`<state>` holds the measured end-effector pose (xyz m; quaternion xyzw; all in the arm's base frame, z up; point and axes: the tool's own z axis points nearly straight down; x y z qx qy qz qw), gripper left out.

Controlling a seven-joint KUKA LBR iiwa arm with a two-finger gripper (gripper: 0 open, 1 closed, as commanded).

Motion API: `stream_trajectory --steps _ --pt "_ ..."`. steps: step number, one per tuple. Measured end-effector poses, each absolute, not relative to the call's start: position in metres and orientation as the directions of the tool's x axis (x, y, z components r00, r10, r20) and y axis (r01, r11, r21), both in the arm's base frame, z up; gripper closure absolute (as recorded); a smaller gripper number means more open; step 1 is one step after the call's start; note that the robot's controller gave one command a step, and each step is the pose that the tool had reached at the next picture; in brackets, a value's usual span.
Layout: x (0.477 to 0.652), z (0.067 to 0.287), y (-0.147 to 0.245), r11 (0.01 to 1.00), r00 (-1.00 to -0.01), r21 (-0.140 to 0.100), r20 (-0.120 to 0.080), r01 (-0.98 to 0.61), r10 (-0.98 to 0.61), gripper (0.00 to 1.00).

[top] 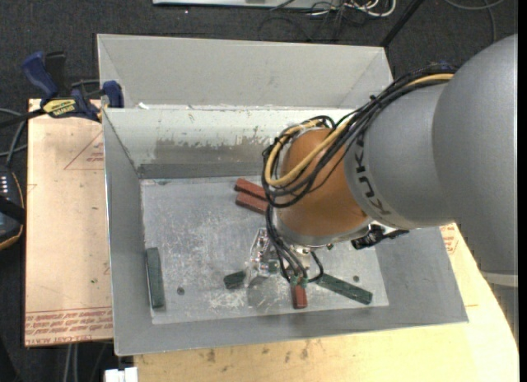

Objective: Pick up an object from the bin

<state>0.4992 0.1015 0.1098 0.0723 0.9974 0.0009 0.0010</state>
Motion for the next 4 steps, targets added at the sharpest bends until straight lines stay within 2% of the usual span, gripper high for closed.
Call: stream_trajectory --steps 1,2,3,4 --pt "0.497 0.123 0.101 0.991 -0.991 0.001 -0.001 0.135 0.135 1.00" --pt "0.502 0.077 0.101 0.988 -0.988 0.001 0.002 0.152 0.152 0.00" --pt "0.506 0.081 0.101 0.988 -0.988 0.005 -0.012 0.154 0.155 1.00" --pt "0.506 0.081 0.101 0.988 -0.988 0.005 -0.012 0.155 0.155 1.00"
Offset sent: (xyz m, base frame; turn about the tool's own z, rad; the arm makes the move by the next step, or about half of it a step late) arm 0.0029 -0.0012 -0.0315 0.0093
